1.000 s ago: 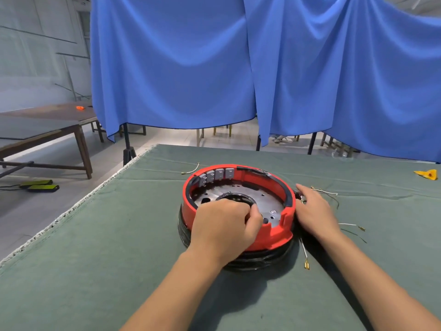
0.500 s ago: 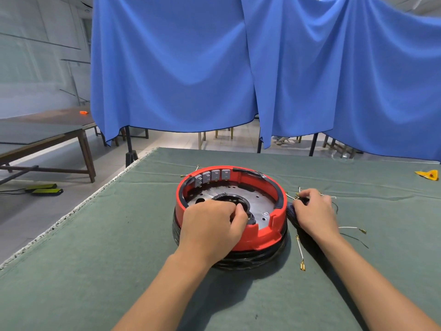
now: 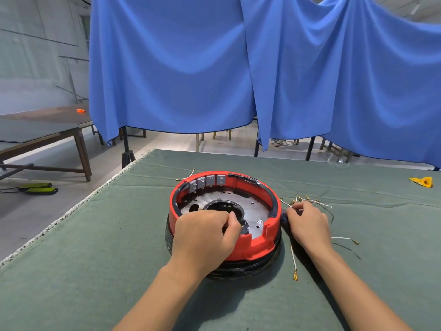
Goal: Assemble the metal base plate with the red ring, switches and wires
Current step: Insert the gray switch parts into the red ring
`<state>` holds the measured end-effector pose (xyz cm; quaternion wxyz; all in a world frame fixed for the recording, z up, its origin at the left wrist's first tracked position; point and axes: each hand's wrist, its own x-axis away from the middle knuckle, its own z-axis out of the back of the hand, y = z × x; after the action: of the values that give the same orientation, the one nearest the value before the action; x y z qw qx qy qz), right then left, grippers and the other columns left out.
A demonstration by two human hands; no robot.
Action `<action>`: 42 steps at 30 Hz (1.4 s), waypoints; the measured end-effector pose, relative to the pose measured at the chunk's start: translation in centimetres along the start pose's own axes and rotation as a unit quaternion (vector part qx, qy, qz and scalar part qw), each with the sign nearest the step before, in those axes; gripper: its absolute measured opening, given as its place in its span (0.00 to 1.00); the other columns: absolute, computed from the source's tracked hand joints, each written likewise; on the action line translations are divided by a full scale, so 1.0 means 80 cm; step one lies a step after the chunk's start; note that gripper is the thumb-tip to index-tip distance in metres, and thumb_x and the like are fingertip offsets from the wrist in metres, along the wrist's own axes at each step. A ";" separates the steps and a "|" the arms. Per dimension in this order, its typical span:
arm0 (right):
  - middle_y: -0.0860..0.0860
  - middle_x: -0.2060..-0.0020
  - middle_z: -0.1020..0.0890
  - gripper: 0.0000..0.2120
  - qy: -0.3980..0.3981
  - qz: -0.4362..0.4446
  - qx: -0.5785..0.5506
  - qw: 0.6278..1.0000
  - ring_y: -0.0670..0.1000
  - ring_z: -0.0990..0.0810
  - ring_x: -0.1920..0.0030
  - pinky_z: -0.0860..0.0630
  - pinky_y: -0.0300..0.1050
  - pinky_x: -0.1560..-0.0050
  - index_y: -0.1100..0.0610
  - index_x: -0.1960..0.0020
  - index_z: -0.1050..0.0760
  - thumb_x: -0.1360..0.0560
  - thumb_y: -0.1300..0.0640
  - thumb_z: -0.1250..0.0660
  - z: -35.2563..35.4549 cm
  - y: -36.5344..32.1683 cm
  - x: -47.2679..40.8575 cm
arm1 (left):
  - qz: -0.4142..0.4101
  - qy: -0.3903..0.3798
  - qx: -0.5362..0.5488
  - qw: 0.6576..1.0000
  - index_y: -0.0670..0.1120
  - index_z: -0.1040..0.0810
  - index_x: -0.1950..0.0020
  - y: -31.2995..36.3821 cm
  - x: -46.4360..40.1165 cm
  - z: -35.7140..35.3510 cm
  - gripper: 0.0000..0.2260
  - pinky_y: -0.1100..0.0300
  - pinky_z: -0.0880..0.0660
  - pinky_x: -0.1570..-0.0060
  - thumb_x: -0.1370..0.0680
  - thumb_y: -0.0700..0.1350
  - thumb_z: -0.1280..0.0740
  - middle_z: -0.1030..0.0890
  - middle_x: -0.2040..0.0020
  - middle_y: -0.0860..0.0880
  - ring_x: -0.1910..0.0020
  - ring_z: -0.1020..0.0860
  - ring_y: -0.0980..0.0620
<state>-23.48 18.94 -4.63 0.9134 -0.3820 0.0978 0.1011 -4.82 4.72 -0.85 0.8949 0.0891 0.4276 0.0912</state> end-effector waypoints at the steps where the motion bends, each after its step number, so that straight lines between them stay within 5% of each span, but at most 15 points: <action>1: 0.57 0.47 0.20 0.11 0.011 -0.001 -0.024 1.000 0.60 0.27 0.42 0.30 0.50 0.43 0.57 0.46 0.22 0.25 0.54 0.37 0.000 0.001 0.000 | -0.005 0.007 0.005 1.000 0.50 0.43 0.75 -0.001 0.000 -0.002 0.18 0.66 0.52 0.76 0.26 0.49 0.42 0.40 0.80 0.53 0.79 0.42 0.55; 5: 0.55 0.46 0.20 0.11 0.047 -0.027 -0.139 0.989 0.57 0.23 0.45 0.29 0.48 0.44 0.59 0.45 0.21 0.25 0.57 0.33 0.007 0.003 0.008 | -0.015 0.025 0.014 0.999 0.49 0.40 0.77 -0.005 -0.002 -0.005 0.19 0.66 0.50 0.76 0.26 0.47 0.42 0.37 0.82 0.52 0.81 0.40 0.53; 10: 0.55 0.51 0.18 0.10 0.084 -0.032 -0.242 0.966 0.60 0.20 0.50 0.23 0.63 0.49 0.59 0.46 0.20 0.26 0.57 0.30 0.026 -0.003 0.030 | -0.012 0.036 0.016 0.999 0.50 0.42 0.76 -0.003 -0.001 -0.001 0.18 0.66 0.52 0.75 0.26 0.48 0.43 0.37 0.81 0.52 0.79 0.41 0.53; 14: 0.55 0.54 0.16 0.04 0.072 -0.012 -0.353 0.933 0.55 0.18 0.56 0.21 0.53 0.51 0.58 0.51 0.20 0.24 0.59 0.31 0.045 -0.026 0.051 | -0.005 0.046 -0.014 0.999 0.46 0.30 0.76 0.001 0.000 -0.001 0.19 0.63 0.41 0.74 0.25 0.47 0.41 0.30 0.78 0.51 0.76 0.30 0.49; 18: 0.51 0.66 0.15 0.04 -0.076 -0.062 -0.570 0.816 0.48 0.17 0.68 0.20 0.38 0.66 0.59 0.54 0.21 0.24 0.61 0.34 0.067 -0.046 0.080 | 0.031 0.039 -0.007 0.999 0.44 0.19 0.58 -0.001 -0.001 0.003 0.03 0.51 0.27 0.64 0.28 0.37 0.32 0.19 0.63 0.47 0.62 0.24 0.43; 20: 0.54 0.62 0.15 0.08 -0.180 -0.082 -0.623 0.756 0.48 0.17 0.68 0.21 0.38 0.70 0.61 0.52 0.20 0.28 0.58 0.33 0.076 -0.049 0.093 | 0.053 0.037 0.041 0.997 0.44 0.19 0.55 -0.001 0.002 0.004 0.06 0.50 0.27 0.62 0.29 0.35 0.32 0.20 0.61 0.47 0.60 0.24 0.43; 24: 0.57 0.56 0.15 0.17 -0.265 -0.097 -0.641 0.714 0.50 0.16 0.67 0.20 0.38 0.70 0.64 0.45 0.22 0.31 0.57 0.33 0.077 -0.051 0.102 | 0.090 0.030 0.130 0.987 0.46 0.20 0.58 0.011 0.007 -0.003 0.06 0.55 0.30 0.54 0.27 0.43 0.37 0.19 0.61 0.51 0.58 0.25 0.49; 31: 0.58 0.54 0.15 0.17 -0.290 -0.095 -0.630 0.714 0.51 0.15 0.63 0.20 0.38 0.69 0.65 0.45 0.22 0.32 0.59 0.32 0.078 -0.049 0.099 | 0.137 0.020 0.164 0.977 0.47 0.20 0.66 0.004 -0.004 -0.005 0.08 0.60 0.40 0.55 0.31 0.44 0.38 0.24 0.69 0.57 0.63 0.28 0.53; 36: 0.57 0.57 0.15 0.19 -0.295 -0.076 -0.608 0.733 0.53 0.14 0.61 0.20 0.38 0.69 0.64 0.45 0.22 0.36 0.67 0.31 0.079 -0.048 0.097 | 0.185 0.031 0.254 0.949 0.46 0.21 0.70 -0.011 -0.011 -0.002 0.08 0.52 0.30 0.56 0.34 0.42 0.38 0.24 0.71 0.54 0.66 0.26 0.53; 42: 0.52 0.60 0.15 0.17 -0.254 -0.032 -0.563 0.786 0.56 0.15 0.63 0.20 0.40 0.70 0.62 0.48 0.20 0.36 0.70 0.30 0.072 -0.052 0.103 | 0.177 0.044 0.296 0.937 0.44 0.23 0.72 -0.016 -0.011 -0.001 0.07 0.59 0.31 0.65 0.36 0.39 0.39 0.23 0.73 0.50 0.67 0.27 0.52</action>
<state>-13.89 21.16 0.04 0.5309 -0.7919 -0.2242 0.2019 -5.28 3.26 -0.55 0.7777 0.4204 0.4513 0.1217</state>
